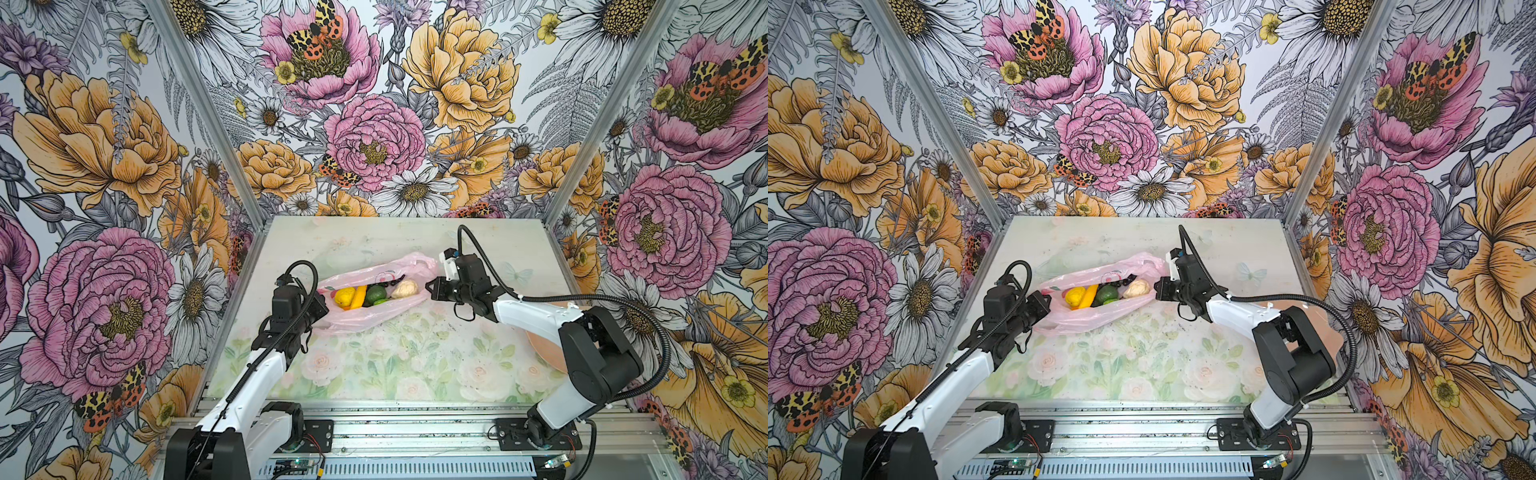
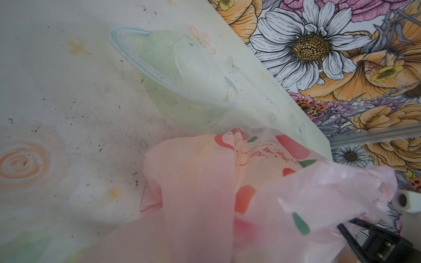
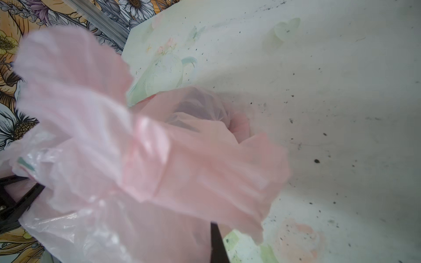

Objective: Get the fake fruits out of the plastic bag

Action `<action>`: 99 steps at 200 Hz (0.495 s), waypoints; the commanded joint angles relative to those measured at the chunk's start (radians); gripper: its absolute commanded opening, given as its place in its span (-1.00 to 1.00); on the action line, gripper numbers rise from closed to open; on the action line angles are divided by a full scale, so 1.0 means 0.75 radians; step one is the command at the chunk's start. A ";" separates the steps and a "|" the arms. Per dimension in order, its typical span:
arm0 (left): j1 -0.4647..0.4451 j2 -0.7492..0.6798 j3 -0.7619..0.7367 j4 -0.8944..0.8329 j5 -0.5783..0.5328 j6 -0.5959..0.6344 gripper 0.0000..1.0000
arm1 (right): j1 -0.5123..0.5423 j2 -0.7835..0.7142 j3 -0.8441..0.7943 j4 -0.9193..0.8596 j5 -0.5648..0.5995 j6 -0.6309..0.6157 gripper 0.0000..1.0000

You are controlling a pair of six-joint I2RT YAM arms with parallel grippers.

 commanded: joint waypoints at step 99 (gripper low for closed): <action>-0.196 0.043 0.043 -0.007 -0.050 0.110 -1.00 | 0.411 -0.314 0.080 -0.401 0.872 -0.654 0.78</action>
